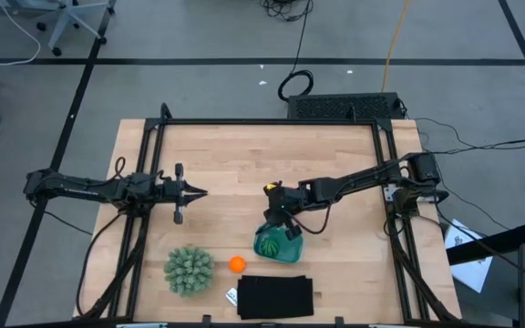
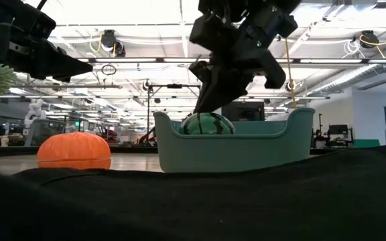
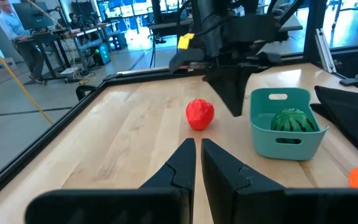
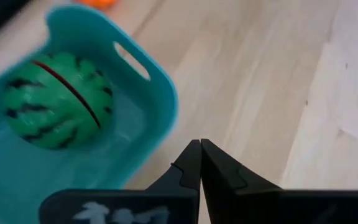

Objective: Pick and placing Produce into tupperware
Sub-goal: Adjust the blue bin

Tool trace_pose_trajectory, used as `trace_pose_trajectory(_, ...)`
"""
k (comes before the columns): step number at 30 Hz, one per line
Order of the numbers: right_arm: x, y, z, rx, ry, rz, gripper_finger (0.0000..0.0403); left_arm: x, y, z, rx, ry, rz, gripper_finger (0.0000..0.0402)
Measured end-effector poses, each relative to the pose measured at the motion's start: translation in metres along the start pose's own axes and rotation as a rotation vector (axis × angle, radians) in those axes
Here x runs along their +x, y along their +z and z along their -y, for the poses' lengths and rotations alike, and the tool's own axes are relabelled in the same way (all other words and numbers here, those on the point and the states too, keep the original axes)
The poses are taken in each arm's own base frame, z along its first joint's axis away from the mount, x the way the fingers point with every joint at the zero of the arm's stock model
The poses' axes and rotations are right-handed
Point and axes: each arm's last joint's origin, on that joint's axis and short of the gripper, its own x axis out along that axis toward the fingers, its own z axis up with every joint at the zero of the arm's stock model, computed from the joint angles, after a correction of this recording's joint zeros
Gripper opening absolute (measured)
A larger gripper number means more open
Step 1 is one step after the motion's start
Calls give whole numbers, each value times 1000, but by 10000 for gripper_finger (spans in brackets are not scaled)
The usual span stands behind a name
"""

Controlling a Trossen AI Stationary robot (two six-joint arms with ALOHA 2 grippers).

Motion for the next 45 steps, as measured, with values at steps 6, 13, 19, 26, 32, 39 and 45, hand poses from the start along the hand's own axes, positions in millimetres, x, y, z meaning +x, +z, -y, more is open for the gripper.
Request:
trace_pose_trajectory(6,0,1,0,1,3,6,0,0,0,0,0,0,0,31)
trace_pose_trajectory(13,9,1,0,-2,-2,19,0,0,0,0,0,0,0,31)
trace_pose_trajectory(19,10,1,-1,-2,40,37,0,0,0,0,0,0,2,31)
trace_pose_trajectory(26,10,0,-2,-1,50,34,0,0,0,0,0,1,1,31)
trace_pose_trajectory(32,10,1,-1,-1,41,44,0,0,0,0,0,0,0,31)
trace_pose_trajectory(39,10,-3,4,31,33,24,0,0,0,0,0,0,0,31)
trace_pose_trajectory(45,10,-4,4,29,58,29,0,0,0,0,0,0,0,31)
